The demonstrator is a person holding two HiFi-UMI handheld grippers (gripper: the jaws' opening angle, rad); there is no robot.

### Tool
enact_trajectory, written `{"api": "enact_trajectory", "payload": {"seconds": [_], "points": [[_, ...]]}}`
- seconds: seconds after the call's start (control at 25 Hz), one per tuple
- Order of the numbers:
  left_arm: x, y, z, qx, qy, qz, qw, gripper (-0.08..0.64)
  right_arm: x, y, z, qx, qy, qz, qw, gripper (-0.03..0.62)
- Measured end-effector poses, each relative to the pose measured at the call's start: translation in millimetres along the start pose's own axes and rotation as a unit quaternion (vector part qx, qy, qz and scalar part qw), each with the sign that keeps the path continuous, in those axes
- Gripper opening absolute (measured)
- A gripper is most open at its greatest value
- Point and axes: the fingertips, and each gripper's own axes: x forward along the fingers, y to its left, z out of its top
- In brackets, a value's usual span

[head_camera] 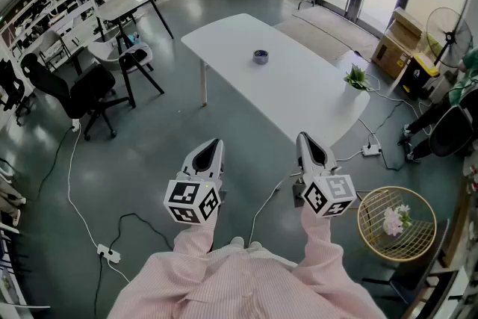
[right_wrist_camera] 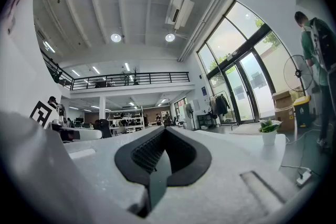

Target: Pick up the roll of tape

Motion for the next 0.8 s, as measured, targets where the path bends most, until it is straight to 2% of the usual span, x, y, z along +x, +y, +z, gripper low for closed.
{"api": "enact_trajectory", "payload": {"seconds": [0.36,0.76,0.8], "points": [[6.1,-12.9,-5.5,0.001,0.006,0.004,1.0000,0.001,-5.1,-5.7,3.3,-0.011,0.005,0.012,1.000,0.004],[15.2,-26.7,-16.9,-0.002,0.009,0.015,0.9998,0.001,-0.8,-23.5,-10.1,0.018,0.011,0.021,1.000,0.005],[17.3,-26.2,-17.4,-0.003,0.010,0.017,0.9998,0.001,1.4,-24.4,-12.1,0.019,0.015,0.023,0.999,0.020]]}}
